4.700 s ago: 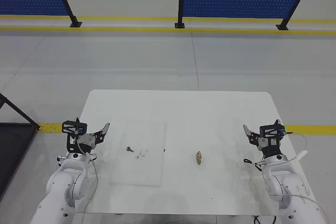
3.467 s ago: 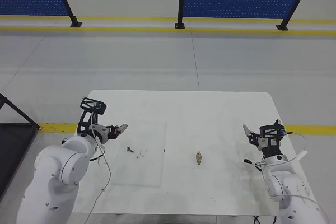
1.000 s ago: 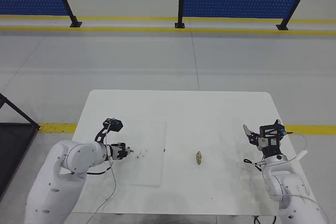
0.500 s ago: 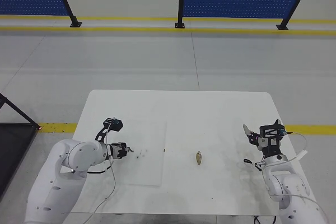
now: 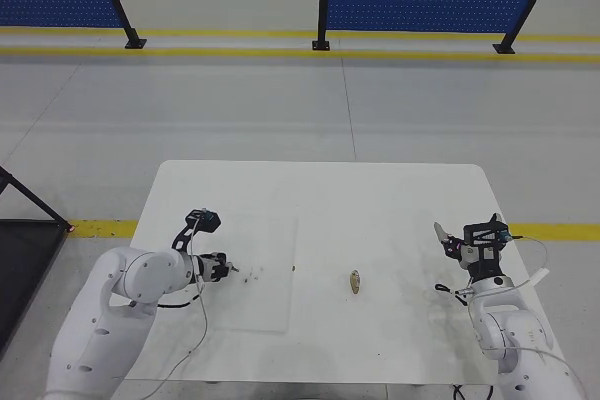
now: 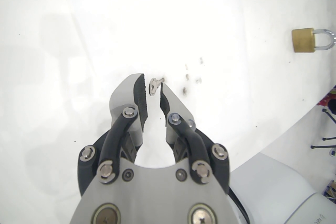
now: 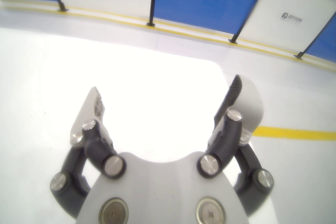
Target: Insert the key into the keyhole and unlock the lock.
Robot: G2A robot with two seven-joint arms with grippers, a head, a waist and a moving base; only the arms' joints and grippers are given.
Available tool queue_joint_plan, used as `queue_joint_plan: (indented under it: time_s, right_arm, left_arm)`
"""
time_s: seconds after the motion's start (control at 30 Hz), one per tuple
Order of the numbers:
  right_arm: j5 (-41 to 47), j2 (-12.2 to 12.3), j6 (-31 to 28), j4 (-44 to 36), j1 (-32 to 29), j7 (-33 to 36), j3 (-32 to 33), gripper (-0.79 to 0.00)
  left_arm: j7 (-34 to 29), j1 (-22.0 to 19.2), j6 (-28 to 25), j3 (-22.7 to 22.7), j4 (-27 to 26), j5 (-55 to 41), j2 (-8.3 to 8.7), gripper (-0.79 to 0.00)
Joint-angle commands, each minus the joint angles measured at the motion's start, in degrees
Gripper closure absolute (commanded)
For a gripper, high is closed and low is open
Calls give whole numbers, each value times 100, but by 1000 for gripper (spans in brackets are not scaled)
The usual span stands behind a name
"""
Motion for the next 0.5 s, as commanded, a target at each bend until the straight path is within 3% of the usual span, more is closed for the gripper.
queue_joint_plan:
  time_s: [0.0, 0.33, 0.43, 0.47]
  right_arm:
    - [0, 0, 0, 0, 0, 0, 0, -785]
    - [0, 0, 0, 0, 0, 0, 0, -785]
    - [0, 0, 0, 0, 0, 0, 0, -785]
    - [0, 0, 0, 0, 0, 0, 0, -785]
  left_arm:
    - [19, -19, 5, 21, 32, -11, 4, -169]
    - [127, -124, 34, 135, 207, -110, 23, -139]
    - [134, -149, 58, 178, 211, -135, 28, 0]
    - [132, -153, 60, 188, 203, -146, 30, 0]
